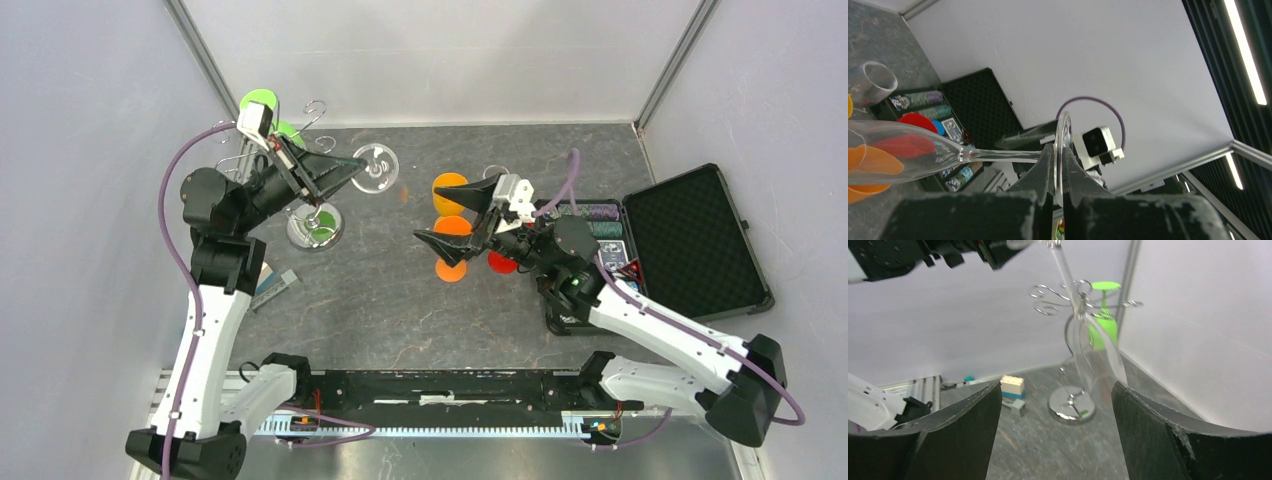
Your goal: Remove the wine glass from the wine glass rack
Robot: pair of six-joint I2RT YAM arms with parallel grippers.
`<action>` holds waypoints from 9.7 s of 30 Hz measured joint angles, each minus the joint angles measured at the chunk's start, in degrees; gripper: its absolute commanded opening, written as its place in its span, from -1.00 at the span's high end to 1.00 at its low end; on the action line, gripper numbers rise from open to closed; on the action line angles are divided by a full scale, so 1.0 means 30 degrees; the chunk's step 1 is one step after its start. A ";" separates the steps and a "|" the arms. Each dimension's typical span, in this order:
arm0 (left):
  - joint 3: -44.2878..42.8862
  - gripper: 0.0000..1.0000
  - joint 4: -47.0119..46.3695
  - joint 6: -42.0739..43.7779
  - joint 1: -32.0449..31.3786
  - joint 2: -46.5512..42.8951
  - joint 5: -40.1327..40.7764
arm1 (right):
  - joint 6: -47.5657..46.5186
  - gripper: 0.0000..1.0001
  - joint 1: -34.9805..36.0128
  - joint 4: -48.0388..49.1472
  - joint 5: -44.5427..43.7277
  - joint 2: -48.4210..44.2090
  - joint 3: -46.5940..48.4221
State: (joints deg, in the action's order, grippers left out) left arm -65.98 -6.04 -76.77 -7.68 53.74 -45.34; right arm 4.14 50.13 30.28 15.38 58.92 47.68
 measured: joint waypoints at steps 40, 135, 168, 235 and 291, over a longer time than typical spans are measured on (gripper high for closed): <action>0.1413 -0.84 0.1821 0.0393 0.0066 -0.1872 -0.3031 | 0.1501 1.00 0.0634 0.4816 0.4736 0.6623 0.3978; 0.8480 0.95 -1.2750 -0.7745 -0.4896 0.0998 0.2543 | 1.3945 0.92 0.0481 1.7762 -1.3508 0.4124 -0.3118; -0.5880 0.95 0.9253 1.0513 -0.4983 0.1683 0.8641 | 1.4294 -0.59 0.0583 1.3478 -1.0921 0.1552 -0.5020; -1.9416 0.15 2.5820 2.0538 -0.9340 2.0648 1.8433 | 1.0178 -0.56 0.0583 -0.1319 -1.6640 -0.8641 -0.9296; -1.1832 -0.29 1.4083 1.2160 0.8240 1.0353 1.0375 | 1.0163 -0.56 0.0583 -0.2062 -1.6866 -0.8626 -0.9296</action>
State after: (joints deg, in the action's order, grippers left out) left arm -101.47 36.21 -40.29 17.04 84.79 -14.22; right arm 34.63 51.88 24.10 -35.22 33.04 19.79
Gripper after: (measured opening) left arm 0.628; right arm 0.781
